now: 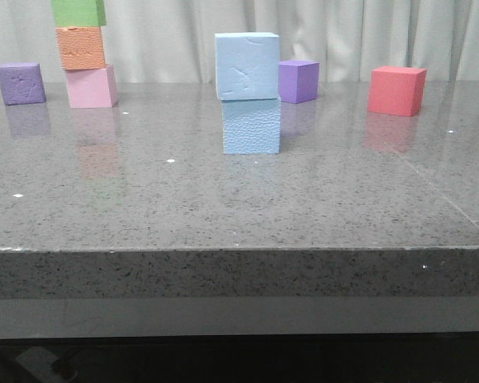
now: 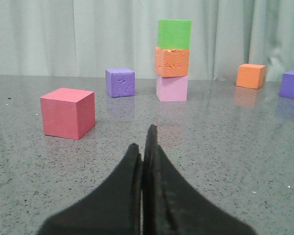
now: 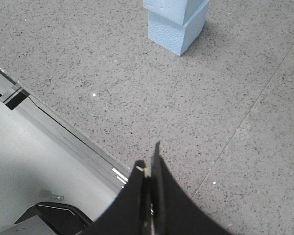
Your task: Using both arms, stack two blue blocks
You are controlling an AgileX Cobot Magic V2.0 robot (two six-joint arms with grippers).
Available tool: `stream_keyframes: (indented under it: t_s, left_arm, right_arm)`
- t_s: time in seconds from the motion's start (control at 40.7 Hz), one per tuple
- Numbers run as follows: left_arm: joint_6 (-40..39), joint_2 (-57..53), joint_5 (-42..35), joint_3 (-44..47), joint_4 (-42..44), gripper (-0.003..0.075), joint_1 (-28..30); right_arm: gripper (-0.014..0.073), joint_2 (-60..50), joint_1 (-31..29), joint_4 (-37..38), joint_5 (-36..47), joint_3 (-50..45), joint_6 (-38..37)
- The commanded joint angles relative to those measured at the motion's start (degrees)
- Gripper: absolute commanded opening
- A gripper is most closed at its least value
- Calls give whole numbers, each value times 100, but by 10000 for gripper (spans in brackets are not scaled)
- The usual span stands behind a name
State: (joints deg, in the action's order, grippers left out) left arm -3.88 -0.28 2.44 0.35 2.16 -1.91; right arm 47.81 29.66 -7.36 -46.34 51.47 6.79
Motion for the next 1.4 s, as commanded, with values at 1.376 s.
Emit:
stream_keyframes:
  t_s: [1.376]
  left_arm:
    - [2,-102,-481,14,3,-20,84]
  right_arm:
    - [-119,-3180,-2122,579,2711,-2879,56]
